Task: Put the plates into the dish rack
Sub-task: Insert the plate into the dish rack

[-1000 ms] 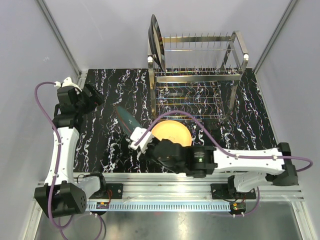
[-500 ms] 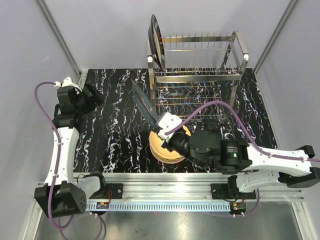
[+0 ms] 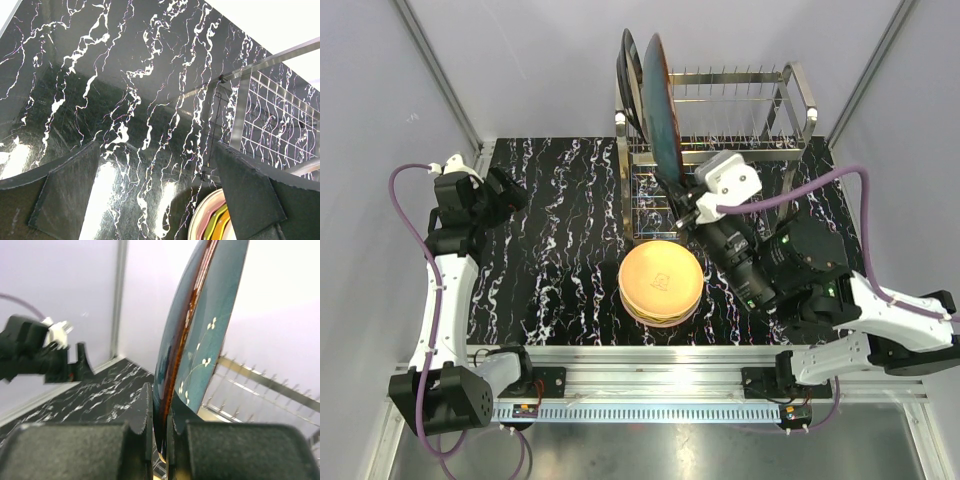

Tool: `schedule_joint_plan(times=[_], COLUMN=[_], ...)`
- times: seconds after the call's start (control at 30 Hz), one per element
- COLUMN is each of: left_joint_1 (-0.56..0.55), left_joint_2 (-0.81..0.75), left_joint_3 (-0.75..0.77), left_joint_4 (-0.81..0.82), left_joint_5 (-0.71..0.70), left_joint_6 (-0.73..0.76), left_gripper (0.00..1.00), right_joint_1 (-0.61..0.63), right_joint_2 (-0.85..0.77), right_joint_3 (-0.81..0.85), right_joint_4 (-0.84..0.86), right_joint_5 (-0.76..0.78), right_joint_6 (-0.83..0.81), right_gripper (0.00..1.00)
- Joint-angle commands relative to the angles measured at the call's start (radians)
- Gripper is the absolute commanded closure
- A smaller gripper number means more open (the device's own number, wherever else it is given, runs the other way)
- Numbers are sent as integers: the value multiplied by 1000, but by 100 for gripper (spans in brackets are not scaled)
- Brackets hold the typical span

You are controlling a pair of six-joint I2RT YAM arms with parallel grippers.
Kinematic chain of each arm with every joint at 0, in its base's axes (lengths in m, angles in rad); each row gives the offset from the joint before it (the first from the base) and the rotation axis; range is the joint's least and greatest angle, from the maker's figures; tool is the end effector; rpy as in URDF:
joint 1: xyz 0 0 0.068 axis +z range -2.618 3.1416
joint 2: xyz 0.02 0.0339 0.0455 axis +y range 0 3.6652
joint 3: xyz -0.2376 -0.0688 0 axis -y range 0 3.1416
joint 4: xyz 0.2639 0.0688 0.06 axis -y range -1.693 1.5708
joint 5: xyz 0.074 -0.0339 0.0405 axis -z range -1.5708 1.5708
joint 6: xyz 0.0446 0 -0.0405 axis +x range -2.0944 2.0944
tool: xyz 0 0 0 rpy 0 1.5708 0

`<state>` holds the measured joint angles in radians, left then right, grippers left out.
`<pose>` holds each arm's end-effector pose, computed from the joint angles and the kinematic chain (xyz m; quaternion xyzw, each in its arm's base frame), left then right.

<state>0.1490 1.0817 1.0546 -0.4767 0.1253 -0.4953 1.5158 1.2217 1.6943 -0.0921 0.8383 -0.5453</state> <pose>0.2751 0.0357 0.3190 -0.2419 0.8252 -0.1405 0.4907 0.0465 0.2406 0.5489 -0.2658 0.5524 0.1510 0.7755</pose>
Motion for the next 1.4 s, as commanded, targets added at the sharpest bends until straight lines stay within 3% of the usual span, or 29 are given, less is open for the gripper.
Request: schedule_joint_plan(times=[0.0,0.07,0.3,0.6,0.83,1.0,1.37], left_joint_1=[3,3,3,3,3,3,3], left_joint_2=[1,9,17,40,41,46,53], left_joint_3=[27,28,30,31,31,31,30], left_joint_4=[52,53,47,50,52,50,53], left_joint_5=[0,5,16,50,66,68,89], left_joint_6=[1,1,1,-6,-9,-11,-19], left_gripper=[1,1,1,1,1,1,1], right_joint_1=[-58,-129,-446,-719,-802,-842,-849], right_joint_2=[12,33,107,304,456,504,559], right_joint_3=[96,165,271,589,748,749,763], right_joint_4=[183,10,-196,-385,-434,-385,-321], right_joint_5=[32,-37,-247,-519,-631,-697,-693], right_joint_6=[-89,58,292,432,495,567,564], right_gripper=[100,100,100,100,100,100,100])
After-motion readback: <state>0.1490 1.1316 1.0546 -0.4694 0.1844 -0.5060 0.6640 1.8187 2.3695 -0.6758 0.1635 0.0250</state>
